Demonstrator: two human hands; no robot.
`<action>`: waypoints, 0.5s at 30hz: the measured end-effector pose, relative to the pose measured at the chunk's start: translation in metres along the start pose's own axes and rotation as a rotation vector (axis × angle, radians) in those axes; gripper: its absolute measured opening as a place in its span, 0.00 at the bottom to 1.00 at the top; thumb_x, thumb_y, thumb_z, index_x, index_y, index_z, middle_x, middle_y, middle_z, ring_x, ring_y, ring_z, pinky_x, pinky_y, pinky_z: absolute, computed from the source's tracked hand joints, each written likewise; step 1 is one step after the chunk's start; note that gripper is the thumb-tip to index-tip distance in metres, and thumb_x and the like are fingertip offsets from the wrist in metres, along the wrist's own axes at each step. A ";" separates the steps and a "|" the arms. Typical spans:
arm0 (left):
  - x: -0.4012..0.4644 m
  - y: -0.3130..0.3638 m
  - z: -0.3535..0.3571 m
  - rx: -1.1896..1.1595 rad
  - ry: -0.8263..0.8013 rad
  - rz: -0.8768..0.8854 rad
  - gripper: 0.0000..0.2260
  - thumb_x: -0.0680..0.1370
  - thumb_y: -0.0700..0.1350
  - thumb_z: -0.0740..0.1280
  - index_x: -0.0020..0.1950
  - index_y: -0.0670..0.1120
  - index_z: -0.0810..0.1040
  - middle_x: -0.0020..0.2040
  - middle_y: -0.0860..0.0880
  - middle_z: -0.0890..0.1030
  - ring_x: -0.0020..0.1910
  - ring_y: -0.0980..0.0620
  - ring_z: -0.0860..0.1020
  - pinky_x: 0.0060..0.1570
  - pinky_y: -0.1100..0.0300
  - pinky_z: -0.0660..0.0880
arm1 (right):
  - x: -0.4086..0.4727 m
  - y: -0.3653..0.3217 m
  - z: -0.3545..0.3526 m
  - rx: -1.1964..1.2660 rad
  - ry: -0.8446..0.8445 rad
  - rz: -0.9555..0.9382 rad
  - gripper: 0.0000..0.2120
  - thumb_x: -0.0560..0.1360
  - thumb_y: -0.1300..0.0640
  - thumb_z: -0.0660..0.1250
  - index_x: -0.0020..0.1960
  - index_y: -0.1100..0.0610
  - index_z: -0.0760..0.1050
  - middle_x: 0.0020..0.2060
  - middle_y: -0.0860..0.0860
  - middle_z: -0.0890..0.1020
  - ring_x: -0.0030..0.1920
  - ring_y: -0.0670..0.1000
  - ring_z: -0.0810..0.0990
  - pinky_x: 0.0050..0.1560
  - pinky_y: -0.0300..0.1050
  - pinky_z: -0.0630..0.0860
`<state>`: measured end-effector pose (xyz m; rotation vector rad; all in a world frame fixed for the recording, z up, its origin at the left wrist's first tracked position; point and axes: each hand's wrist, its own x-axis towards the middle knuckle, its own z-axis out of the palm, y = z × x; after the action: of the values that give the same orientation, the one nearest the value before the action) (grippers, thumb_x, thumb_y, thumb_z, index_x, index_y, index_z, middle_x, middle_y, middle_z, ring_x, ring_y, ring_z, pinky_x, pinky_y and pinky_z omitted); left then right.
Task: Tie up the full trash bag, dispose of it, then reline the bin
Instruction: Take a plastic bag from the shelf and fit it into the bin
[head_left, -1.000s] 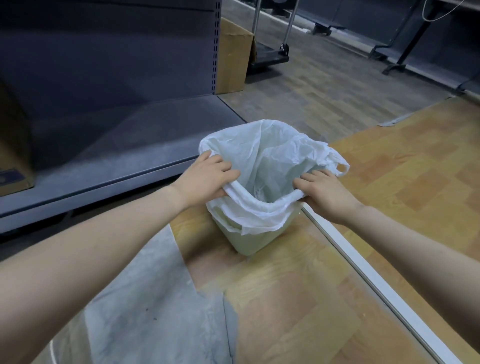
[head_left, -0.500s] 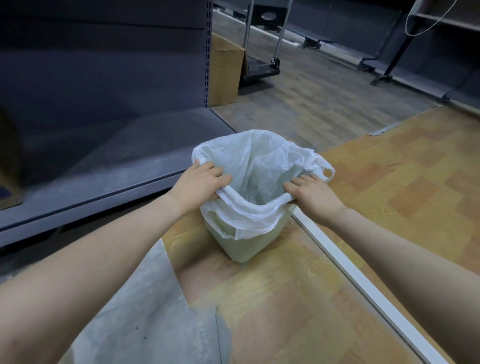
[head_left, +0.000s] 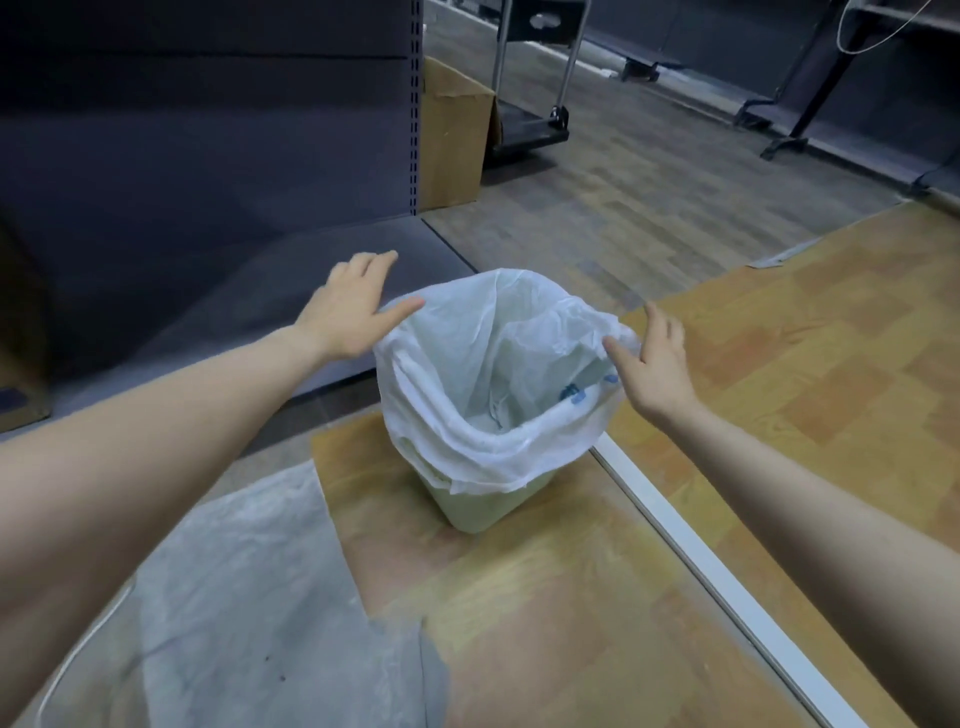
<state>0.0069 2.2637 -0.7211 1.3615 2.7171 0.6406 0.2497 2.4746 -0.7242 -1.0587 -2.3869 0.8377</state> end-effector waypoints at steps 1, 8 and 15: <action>0.007 0.005 0.006 -0.041 -0.061 -0.040 0.33 0.78 0.60 0.56 0.76 0.43 0.53 0.75 0.41 0.58 0.72 0.40 0.60 0.69 0.45 0.61 | 0.006 0.000 0.004 0.035 -0.046 0.086 0.36 0.77 0.48 0.62 0.77 0.58 0.47 0.75 0.59 0.50 0.75 0.59 0.54 0.73 0.55 0.55; 0.022 0.019 0.047 -0.188 -0.153 -0.196 0.26 0.73 0.31 0.57 0.72 0.41 0.61 0.63 0.38 0.67 0.64 0.37 0.66 0.64 0.49 0.65 | 0.026 0.012 0.037 0.225 -0.085 0.299 0.13 0.77 0.65 0.52 0.61 0.60 0.66 0.48 0.53 0.72 0.49 0.53 0.71 0.49 0.48 0.70; 0.003 0.029 0.050 -0.416 -0.027 -0.588 0.21 0.79 0.37 0.56 0.72 0.39 0.59 0.66 0.35 0.67 0.61 0.37 0.70 0.57 0.50 0.67 | 0.018 0.026 -0.003 0.035 0.051 0.185 0.13 0.75 0.55 0.52 0.33 0.55 0.62 0.27 0.49 0.68 0.30 0.51 0.65 0.29 0.44 0.59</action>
<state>0.0379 2.2985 -0.7550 0.4467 2.5540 1.0191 0.2539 2.5039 -0.7371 -1.2852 -2.2490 0.8997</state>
